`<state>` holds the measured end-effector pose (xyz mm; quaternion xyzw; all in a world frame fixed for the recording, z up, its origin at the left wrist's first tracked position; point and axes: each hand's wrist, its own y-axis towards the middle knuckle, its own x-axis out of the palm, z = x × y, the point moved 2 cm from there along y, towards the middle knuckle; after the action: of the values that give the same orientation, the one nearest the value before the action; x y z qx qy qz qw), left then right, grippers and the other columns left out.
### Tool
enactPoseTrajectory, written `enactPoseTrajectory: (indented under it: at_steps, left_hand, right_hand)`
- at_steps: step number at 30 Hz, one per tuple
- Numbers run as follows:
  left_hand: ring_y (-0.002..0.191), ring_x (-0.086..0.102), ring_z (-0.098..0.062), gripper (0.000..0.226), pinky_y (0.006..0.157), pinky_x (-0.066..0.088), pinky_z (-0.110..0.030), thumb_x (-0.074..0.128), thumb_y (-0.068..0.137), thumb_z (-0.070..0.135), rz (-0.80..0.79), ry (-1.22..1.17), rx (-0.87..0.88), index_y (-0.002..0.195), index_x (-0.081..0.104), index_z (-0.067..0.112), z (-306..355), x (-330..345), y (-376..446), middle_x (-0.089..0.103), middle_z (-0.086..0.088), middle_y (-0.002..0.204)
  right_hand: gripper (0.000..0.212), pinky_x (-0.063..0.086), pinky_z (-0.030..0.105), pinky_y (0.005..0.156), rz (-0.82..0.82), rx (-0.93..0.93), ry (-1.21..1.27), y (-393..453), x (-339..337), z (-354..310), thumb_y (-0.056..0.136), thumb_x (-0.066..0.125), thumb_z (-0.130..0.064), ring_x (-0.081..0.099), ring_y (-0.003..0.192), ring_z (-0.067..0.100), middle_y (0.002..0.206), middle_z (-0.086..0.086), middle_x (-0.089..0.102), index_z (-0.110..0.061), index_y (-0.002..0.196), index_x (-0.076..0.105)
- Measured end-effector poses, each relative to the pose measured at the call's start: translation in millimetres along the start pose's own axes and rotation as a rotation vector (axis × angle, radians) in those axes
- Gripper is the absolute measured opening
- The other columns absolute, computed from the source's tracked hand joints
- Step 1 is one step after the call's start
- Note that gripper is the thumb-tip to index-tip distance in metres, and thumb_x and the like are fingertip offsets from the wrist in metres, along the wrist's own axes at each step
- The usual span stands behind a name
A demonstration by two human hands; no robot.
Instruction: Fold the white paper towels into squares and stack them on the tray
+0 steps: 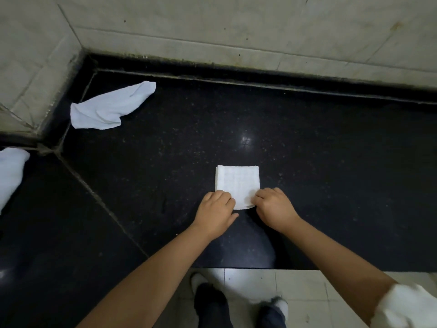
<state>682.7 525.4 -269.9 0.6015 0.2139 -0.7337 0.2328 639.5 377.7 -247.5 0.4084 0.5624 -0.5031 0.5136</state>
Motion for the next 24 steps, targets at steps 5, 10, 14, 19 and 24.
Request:
enactPoseTrajectory:
  at_steps: [5, 10, 14, 19, 24]
  left_hand:
    - [0.06, 0.053, -0.017, 0.009, 0.065, 0.029, -0.026, 0.057, 0.061, 0.009, 0.066, 0.15, 0.018, 0.056, 0.062, 0.015, 9.9, -10.9, 6.8, 0.06, 0.001, 0.056]
    - [0.069, 0.032, -0.018, 0.019, 0.063, 0.03, -0.027, 0.042, 0.071, 0.01, 0.231, 0.196, 0.206, 0.066, 0.061, 0.011, 76.8, -36.8, 40.1, 0.058, -0.004, 0.064]
    - [0.069, 0.044, -0.016, 0.025, 0.052, 0.042, -0.023, 0.044, 0.077, 0.024, 0.197, 0.147, 0.375, 0.077, 0.066, 0.013, 179.4, -66.9, 77.6, 0.061, -0.001, 0.067]
    - [0.106, 0.049, -0.022, 0.026, 0.084, 0.041, -0.032, 0.039, 0.098, 0.026, 0.021, -0.034, 0.404, 0.113, 0.053, 0.009, 358.7, -87.5, 121.2, 0.055, -0.005, 0.111]
    - [0.103, 0.052, -0.022, 0.025, 0.079, 0.039, -0.03, 0.041, 0.097, 0.027, 0.039, -0.136, 0.516, 0.107, 0.056, 0.01, 523.1, -92.0, 154.9, 0.059, -0.005, 0.107]
  right_hand:
    - [0.024, 0.022, 0.026, 0.073, 0.036, 0.146, 0.191, -14.3, -16.8, 20.3, 0.08, 0.051, -0.004, 0.06, 0.091, 0.029, 0.091, 0.012, 0.07, -0.004, 0.09, 0.072]
    - [0.026, 0.026, 0.028, 0.075, 0.097, 0.238, 0.241, -87.9, -44.6, 76.4, 0.085, 0.049, -0.005, 0.053, 0.103, 0.029, 0.104, 0.01, 0.065, -0.006, 0.103, 0.068]
    - [0.021, 0.041, 0.037, 0.08, 0.215, 0.328, 0.21, -182.1, -67.1, 143.4, 0.082, 0.053, -0.005, 0.055, 0.098, 0.034, 0.101, 0.014, 0.06, -0.005, 0.095, 0.068]
    - [0.024, 0.036, 0.029, 0.08, 0.214, 0.589, 0.25, -338.3, -80.1, 235.8, 0.085, 0.048, -0.011, 0.054, 0.105, 0.026, 0.108, 0.007, 0.059, -0.011, 0.104, 0.063]
    - [0.021, 0.045, 0.037, 0.09, 0.226, 0.807, 0.283, -477.9, -90.3, 304.1, 0.082, 0.054, -0.014, 0.055, 0.105, 0.027, 0.105, 0.009, 0.06, -0.012, 0.101, 0.063]
